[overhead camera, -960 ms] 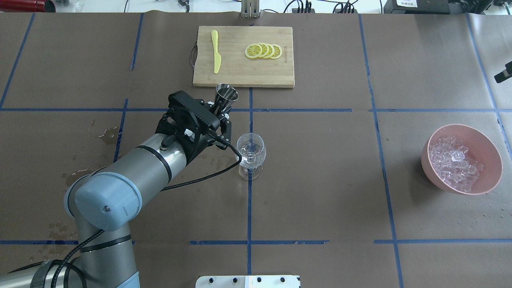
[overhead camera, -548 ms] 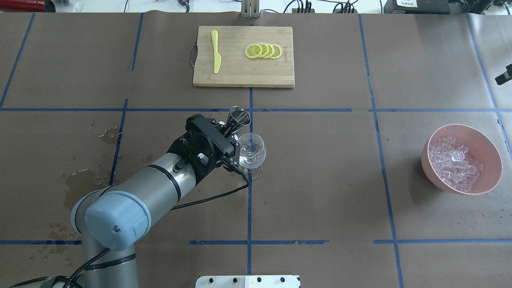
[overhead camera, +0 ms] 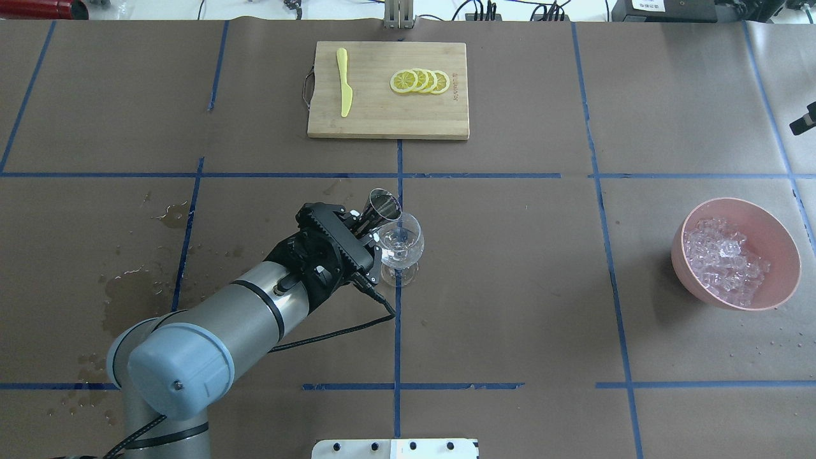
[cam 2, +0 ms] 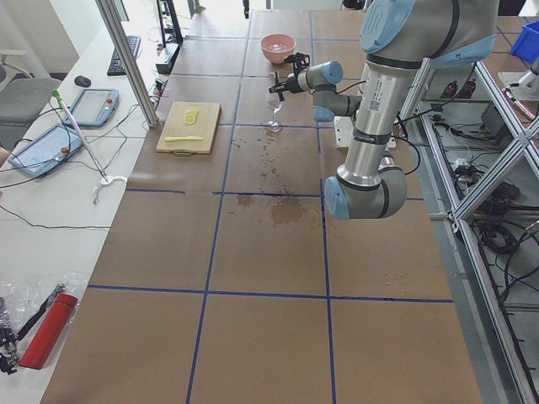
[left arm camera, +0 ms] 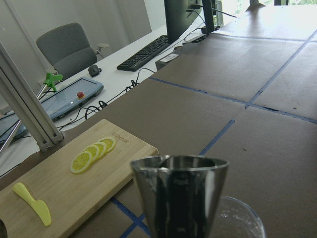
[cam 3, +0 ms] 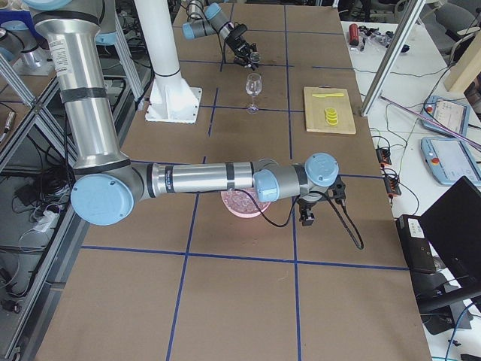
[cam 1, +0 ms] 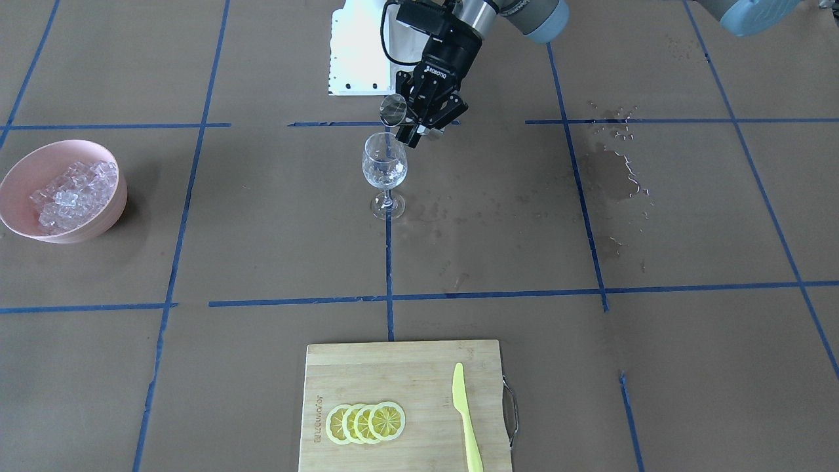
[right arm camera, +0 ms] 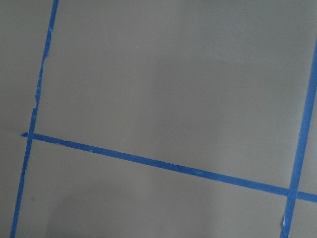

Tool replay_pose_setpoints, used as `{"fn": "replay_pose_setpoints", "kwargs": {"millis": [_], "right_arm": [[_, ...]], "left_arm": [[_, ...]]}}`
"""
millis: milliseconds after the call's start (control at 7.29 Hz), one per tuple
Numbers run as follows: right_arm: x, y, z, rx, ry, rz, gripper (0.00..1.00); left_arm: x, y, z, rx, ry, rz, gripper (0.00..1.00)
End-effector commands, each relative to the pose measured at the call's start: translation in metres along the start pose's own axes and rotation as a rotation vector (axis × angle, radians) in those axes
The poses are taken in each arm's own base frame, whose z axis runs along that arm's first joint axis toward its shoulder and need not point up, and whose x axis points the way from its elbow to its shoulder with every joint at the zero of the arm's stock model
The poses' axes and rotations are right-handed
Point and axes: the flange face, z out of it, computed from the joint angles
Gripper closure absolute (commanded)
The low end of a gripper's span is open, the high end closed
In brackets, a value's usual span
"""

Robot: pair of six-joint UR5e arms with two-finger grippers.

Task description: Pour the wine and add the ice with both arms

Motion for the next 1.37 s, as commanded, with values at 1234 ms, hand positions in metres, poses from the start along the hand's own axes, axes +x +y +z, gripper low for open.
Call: {"fn": "replay_pose_setpoints", "kwargs": {"millis": [1234], "right_arm": [[0.003,0.005,0.002,-0.003,-0.001,0.004,0.00]], "left_arm": [[0.009,-0.016,-0.003,-0.272,-0.030,0.409,1.00]]}}
